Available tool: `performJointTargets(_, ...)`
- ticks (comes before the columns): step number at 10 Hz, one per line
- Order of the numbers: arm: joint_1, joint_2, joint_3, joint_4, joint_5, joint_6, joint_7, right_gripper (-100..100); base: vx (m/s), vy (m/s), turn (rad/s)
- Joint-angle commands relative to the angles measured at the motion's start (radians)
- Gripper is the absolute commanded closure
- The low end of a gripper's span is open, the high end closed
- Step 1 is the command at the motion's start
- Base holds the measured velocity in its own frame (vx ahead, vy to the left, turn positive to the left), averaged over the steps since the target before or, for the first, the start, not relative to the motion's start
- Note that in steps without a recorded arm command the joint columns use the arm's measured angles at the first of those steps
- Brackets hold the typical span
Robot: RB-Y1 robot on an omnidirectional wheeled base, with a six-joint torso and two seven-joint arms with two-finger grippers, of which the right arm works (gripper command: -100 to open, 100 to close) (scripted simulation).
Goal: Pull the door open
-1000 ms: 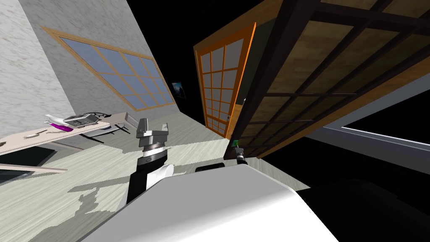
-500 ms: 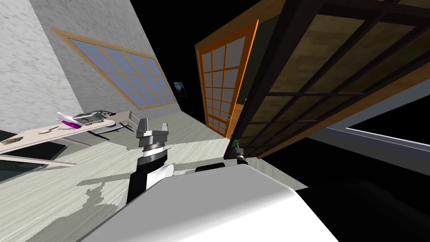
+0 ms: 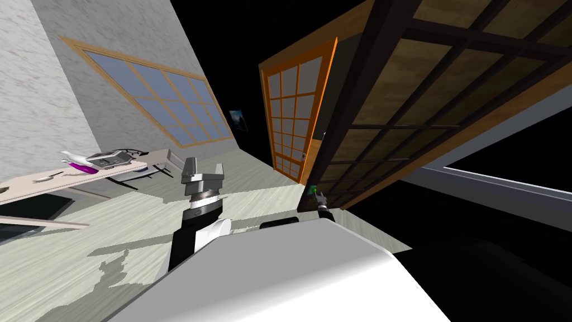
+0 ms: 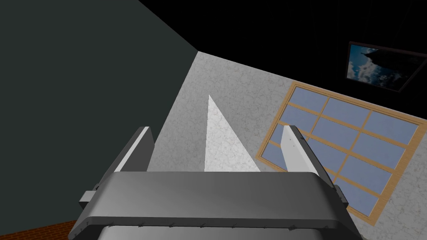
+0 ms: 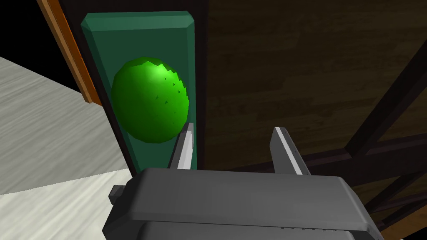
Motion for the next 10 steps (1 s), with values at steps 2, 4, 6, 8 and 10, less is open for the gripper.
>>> performJointTargets(2, -0.025, 0.000, 0.000, -0.030, -0.003, 0.027, 0.000, -100, -0.001, 0.034, -0.005)
performJointTargets(4, -0.028, -0.004, -0.004, -0.035, -0.006, 0.040, 0.000, -100, 0.002, 0.016, -0.008)
performJointTargets(6, -0.030, -0.008, -0.007, -0.040, -0.009, 0.051, 0.000, -100, 0.004, 0.012, -0.003)
performJointTargets(8, -0.020, -0.012, -0.016, -0.021, -0.016, 0.062, 0.003, -100, 0.001, -0.002, -0.027)
performJointTargets(10, -0.020, -0.012, -0.016, -0.021, -0.016, 0.062, 0.003, 100, 0.005, -0.006, 0.023)
